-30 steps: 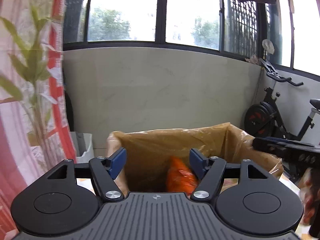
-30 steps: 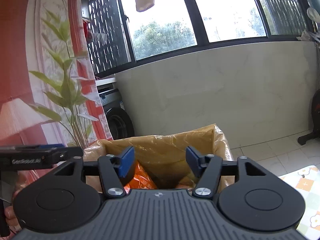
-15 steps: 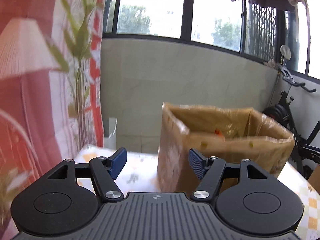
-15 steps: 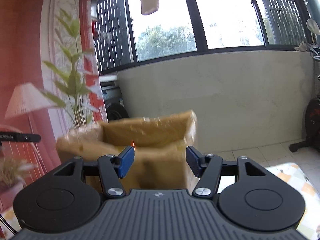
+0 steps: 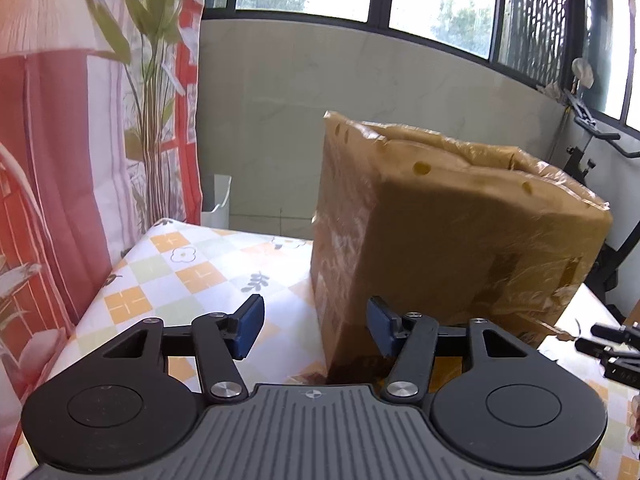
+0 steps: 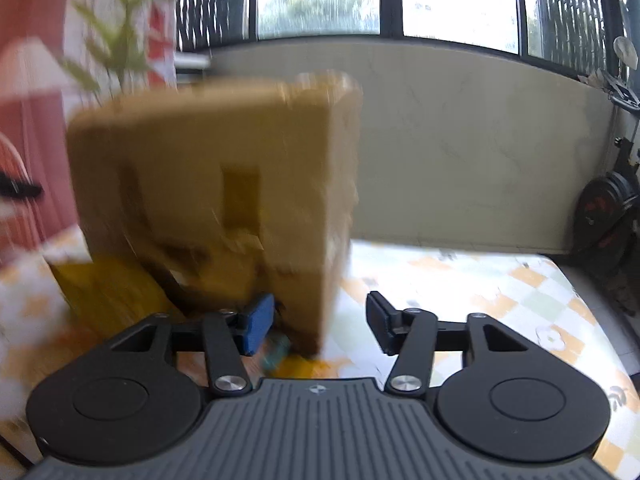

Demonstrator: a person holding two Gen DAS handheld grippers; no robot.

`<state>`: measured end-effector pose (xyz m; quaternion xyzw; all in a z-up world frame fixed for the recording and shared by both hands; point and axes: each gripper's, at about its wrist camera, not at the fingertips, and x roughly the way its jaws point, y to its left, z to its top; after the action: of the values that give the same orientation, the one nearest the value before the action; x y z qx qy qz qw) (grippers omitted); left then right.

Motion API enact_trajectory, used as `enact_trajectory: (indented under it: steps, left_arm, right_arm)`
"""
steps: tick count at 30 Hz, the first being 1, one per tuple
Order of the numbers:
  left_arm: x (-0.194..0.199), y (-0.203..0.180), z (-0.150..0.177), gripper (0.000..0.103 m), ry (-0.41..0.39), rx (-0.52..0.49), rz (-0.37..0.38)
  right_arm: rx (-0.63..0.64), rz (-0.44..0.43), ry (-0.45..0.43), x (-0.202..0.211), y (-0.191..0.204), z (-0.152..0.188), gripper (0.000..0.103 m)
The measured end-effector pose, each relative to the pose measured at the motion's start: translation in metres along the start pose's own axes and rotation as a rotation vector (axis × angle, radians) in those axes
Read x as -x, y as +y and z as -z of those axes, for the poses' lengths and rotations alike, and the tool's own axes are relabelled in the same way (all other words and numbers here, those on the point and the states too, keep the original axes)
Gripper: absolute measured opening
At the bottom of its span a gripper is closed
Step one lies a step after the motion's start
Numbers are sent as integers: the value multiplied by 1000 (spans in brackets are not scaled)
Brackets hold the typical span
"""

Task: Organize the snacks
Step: 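Return both tools to the snack pile on the table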

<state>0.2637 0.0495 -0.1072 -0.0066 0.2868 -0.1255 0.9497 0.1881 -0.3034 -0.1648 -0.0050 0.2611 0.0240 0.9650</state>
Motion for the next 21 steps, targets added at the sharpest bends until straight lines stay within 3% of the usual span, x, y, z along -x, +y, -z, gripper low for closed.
enact_trajectory:
  steps: [8, 14, 21]
  left_arm:
    - [-14, 7, 6, 56, 37, 7, -17]
    - [-22, 7, 11, 56, 58, 8, -16]
    - [-25, 3, 15, 56, 66, 16, 0]
  right_arm:
    - [-9, -14, 167, -47, 7, 14, 46]
    - [-12, -16, 175, -51, 18, 18, 46]
    - [-66, 2, 192, -52, 14, 23, 55]
